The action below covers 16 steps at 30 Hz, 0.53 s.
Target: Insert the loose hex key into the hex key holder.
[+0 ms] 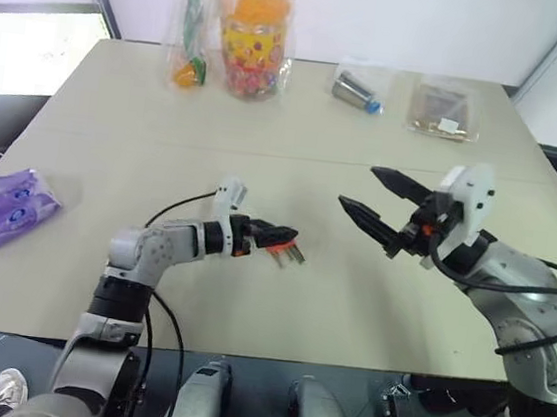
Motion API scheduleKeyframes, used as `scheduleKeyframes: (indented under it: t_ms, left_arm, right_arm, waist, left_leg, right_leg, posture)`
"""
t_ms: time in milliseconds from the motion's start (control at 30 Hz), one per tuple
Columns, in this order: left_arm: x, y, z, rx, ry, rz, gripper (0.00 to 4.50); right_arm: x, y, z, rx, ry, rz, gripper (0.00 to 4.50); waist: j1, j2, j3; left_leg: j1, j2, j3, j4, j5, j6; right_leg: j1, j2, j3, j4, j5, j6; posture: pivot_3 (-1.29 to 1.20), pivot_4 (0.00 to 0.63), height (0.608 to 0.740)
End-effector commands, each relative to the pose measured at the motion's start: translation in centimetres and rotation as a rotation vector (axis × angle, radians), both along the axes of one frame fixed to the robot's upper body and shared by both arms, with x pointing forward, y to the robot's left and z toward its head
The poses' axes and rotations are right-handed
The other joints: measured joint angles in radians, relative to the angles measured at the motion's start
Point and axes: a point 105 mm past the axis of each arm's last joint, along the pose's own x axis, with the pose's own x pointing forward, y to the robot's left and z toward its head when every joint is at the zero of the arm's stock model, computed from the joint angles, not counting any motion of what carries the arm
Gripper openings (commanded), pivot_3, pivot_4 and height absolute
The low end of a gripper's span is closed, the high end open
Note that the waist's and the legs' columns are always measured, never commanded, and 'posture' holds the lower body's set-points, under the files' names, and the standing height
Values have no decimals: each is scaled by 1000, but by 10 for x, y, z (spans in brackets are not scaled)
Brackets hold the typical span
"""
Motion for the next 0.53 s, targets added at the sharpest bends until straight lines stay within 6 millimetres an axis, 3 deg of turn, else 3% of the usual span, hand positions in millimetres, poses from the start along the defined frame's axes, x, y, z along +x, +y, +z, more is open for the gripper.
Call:
scheduleKeyframes:
  t_ms: [33, 100, 367, 533]
  left_arm:
    - [3, 15, 39, 60, -230, -19, 4306]
    - [-2, 18, 52, 93, -308, -51, 4306]
    - [-36, 28, 70, 159, -444, -231, 4306]
    - [-56, 35, 82, 166, -459, -296, 4306]
  right_arm:
    - [-6, -3, -5, -97, 30, 62, 3653]
    - [-8, -6, -10, -148, 61, 93, 3653]
    - [-18, -18, -30, -366, 152, 203, 3653]
    - [-15, -23, -30, -423, 154, 226, 3653]
  waist:
    - [2, 0, 0]
    - [3, 0, 0]
    - [4, 0, 0]
    - [2, 0, 0]
  left_leg:
    - [0, 0, 0, 0, 0, 0]
    - [-1, 0, 0, -1, 0, 0]
    - [-1, 0, 1, -1, -2, 3]
    - [-1, 0, 1, -1, -2, 3]
  right_leg:
    - [0, 0, 0, 0, 0, 0]
    - [0, 0, 0, -2, 0, 0]
    - [2, -4, 0, -7, -1, -2]
    - [2, -4, 0, -7, -2, -4]
  posture:
    - [0, 150, 740]
    - [0, 150, 740]
    - [0, 150, 740]
    - [0, 150, 740]
